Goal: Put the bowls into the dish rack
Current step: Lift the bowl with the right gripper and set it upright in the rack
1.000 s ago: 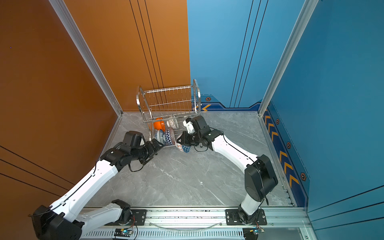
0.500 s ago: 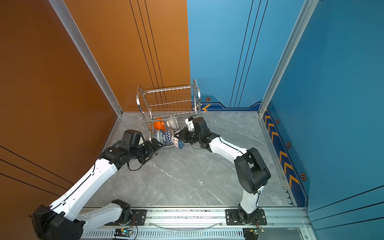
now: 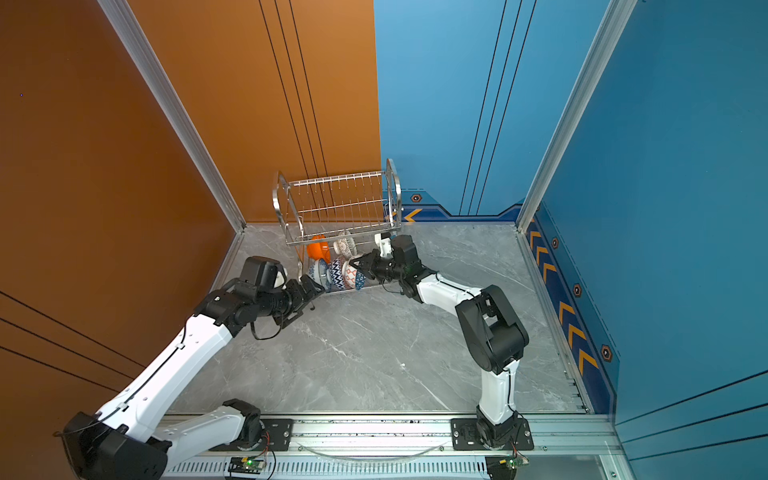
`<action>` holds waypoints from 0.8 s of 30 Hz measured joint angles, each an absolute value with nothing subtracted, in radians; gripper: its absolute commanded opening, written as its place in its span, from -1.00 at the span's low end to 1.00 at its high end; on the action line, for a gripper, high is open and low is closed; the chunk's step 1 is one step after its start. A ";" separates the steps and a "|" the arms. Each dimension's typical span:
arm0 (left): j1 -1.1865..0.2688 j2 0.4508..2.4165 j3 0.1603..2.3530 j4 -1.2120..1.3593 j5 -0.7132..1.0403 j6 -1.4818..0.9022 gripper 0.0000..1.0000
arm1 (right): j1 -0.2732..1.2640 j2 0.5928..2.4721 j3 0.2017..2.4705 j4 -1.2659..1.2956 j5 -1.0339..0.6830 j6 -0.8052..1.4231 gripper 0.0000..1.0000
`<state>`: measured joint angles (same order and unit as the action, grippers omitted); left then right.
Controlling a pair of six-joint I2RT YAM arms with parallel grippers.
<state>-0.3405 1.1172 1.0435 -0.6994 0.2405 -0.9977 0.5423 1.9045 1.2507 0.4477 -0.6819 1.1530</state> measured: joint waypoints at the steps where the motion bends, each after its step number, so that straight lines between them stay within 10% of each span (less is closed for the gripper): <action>1: -0.339 1.115 1.044 -0.704 0.241 -0.997 0.96 | 0.542 1.909 1.253 0.451 -0.682 1.154 -1.00; 24: -0.282 1.069 1.044 -0.764 0.248 -0.986 0.96 | 0.528 2.045 1.352 0.447 -0.693 1.122 -1.00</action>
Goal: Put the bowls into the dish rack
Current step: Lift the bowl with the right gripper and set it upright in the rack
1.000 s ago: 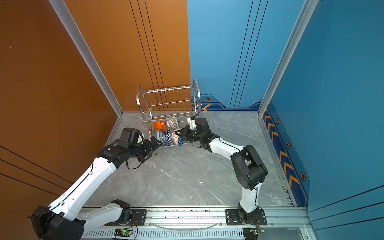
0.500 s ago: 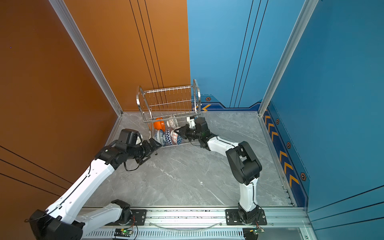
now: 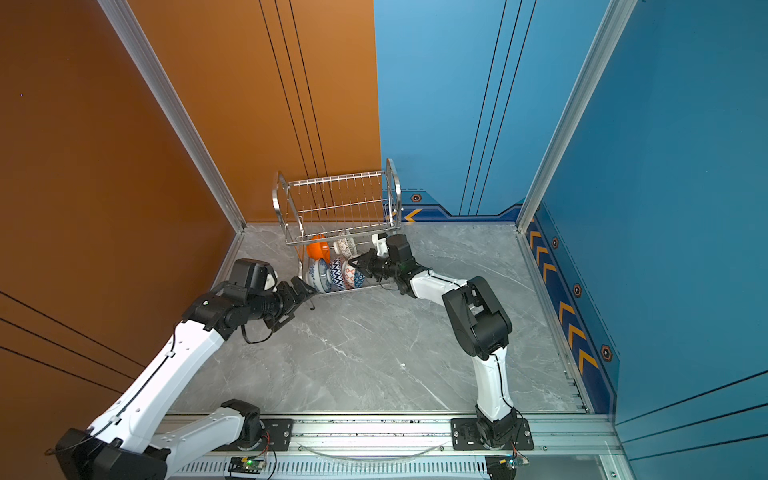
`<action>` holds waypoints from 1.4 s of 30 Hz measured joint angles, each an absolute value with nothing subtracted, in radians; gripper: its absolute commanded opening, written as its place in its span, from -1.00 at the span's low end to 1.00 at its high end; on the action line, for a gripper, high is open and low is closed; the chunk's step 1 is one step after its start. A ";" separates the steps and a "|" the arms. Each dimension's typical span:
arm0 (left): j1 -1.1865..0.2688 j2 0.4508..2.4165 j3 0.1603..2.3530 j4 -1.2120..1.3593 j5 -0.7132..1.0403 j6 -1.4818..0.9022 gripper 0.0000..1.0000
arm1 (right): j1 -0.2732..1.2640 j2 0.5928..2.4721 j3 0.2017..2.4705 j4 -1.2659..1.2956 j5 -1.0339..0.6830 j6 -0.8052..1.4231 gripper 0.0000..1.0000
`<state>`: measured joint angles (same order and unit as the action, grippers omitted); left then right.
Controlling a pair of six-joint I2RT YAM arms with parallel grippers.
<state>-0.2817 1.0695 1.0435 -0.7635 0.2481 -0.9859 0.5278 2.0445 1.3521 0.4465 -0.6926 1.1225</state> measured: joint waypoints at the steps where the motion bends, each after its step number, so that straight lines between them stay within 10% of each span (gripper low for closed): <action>1: -0.281 1.069 1.044 -0.766 0.248 -0.984 0.96 | 0.525 2.046 1.355 0.440 -0.701 1.115 -1.00; 42: -0.266 1.054 1.044 -0.798 0.255 -0.983 0.96 | 0.498 2.084 1.518 0.091 -0.846 0.676 -0.94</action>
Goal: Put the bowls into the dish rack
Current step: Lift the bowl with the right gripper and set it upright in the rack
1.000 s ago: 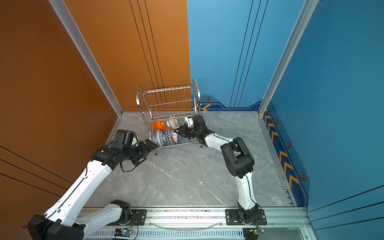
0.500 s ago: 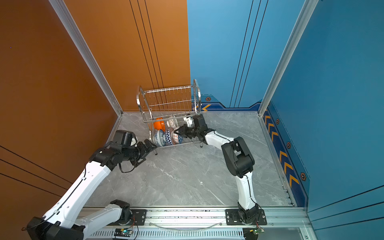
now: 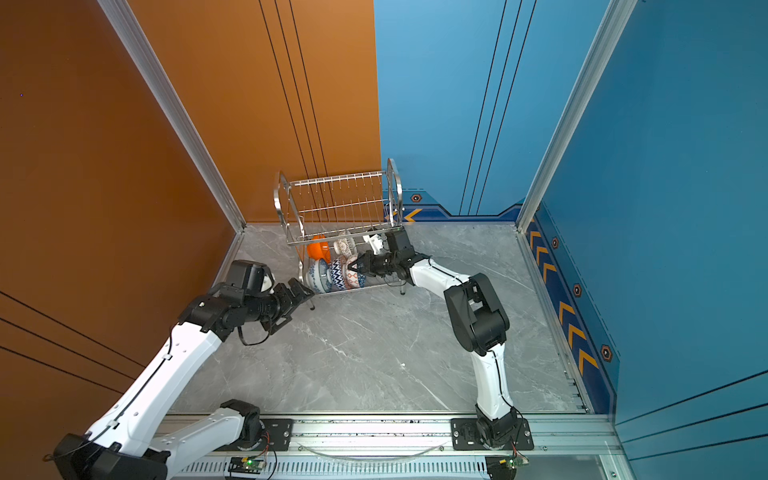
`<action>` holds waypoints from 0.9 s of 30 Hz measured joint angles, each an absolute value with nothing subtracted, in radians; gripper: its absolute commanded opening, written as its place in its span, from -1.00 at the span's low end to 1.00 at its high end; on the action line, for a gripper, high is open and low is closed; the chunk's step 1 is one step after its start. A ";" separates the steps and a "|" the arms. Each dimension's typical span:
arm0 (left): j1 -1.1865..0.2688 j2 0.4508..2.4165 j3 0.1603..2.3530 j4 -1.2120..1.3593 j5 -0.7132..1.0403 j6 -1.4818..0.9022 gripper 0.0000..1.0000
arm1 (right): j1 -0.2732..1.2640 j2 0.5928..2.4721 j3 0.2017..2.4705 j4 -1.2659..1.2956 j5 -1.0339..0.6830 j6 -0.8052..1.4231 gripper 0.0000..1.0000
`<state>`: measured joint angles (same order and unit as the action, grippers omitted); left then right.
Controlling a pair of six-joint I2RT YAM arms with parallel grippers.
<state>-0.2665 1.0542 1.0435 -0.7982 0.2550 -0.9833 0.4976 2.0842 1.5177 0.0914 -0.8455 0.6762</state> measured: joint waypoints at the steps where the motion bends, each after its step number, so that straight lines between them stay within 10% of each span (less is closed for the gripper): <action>1: -0.266 1.054 1.044 -0.798 0.255 -0.983 0.96 | 0.497 2.085 1.518 0.089 -0.848 0.676 -0.94; 27: -0.266 1.057 1.044 -0.798 0.255 -0.984 0.96 | 0.479 2.112 1.558 0.051 -0.838 0.677 -0.82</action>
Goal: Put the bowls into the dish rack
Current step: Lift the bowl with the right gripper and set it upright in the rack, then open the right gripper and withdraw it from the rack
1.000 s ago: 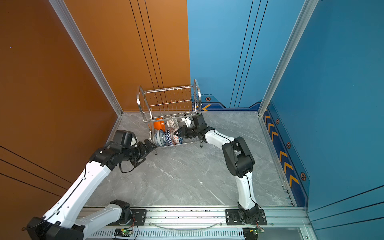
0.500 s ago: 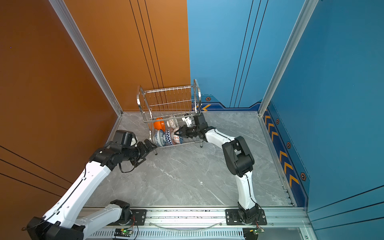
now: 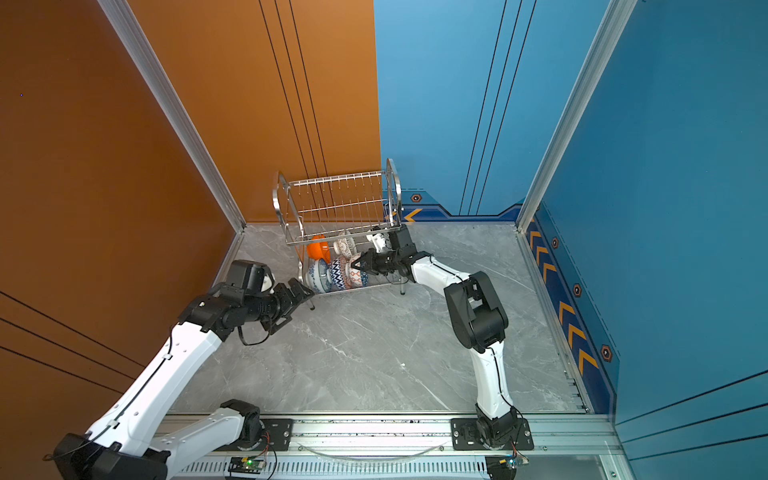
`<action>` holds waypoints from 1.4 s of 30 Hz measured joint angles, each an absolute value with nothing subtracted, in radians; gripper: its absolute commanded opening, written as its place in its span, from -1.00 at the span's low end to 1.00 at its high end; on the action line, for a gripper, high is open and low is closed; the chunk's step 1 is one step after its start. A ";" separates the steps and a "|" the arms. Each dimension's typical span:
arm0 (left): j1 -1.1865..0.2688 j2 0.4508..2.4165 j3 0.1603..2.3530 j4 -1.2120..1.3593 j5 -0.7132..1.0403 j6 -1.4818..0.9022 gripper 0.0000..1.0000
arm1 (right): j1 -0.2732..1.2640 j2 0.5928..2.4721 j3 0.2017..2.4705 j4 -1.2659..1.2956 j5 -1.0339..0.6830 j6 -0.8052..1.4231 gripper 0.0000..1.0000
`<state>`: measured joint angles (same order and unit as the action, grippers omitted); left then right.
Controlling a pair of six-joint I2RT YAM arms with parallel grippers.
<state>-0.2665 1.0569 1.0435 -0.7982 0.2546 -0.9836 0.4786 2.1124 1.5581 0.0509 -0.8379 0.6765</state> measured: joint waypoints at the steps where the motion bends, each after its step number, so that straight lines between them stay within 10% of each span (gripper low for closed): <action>1: -0.266 1.058 1.044 -0.798 0.255 -0.984 0.96 | 0.479 2.113 1.562 0.044 -0.838 0.676 -0.82; 42: -0.266 1.043 1.044 -0.799 0.250 -0.983 0.96 | 0.485 2.002 1.401 -0.067 -0.776 0.641 -0.09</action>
